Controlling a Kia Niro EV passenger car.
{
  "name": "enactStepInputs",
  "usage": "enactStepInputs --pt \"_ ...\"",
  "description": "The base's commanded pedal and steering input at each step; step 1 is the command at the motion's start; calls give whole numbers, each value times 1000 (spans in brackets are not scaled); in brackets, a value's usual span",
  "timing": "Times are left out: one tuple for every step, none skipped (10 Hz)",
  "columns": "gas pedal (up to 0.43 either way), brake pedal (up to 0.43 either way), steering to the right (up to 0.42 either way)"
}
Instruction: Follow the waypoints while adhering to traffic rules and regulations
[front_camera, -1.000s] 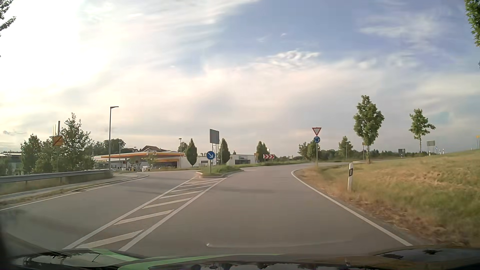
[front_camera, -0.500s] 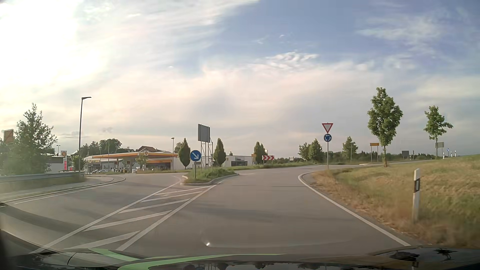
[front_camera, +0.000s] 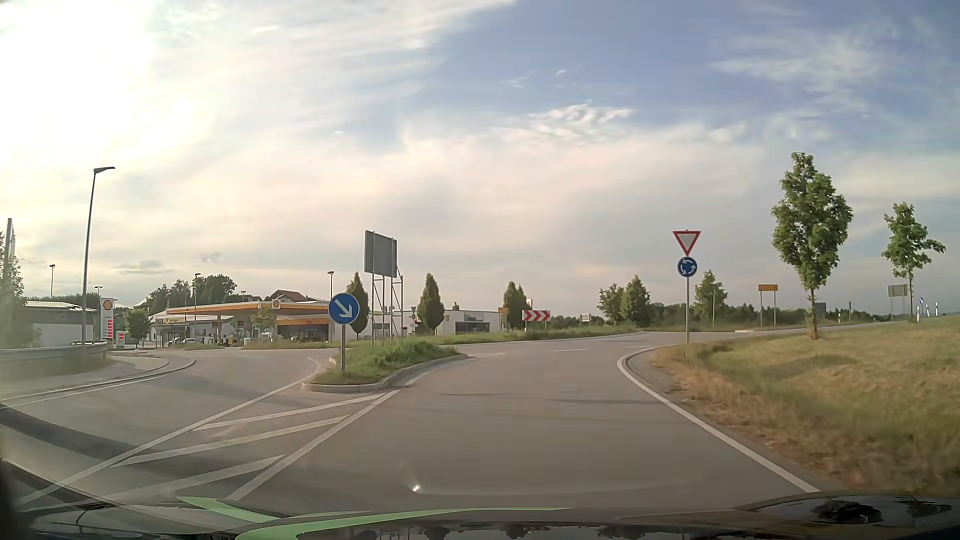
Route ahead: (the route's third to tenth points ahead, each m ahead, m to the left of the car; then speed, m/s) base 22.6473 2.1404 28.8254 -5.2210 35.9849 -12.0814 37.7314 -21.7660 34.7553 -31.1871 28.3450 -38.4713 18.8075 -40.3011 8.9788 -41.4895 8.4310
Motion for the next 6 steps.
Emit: enactStepInputs --pt "0 213 9" --pt "0 213 9" --pt "0 213 11" --pt "0 207 13" --pt "0 195 19" --pt "0 183 24"
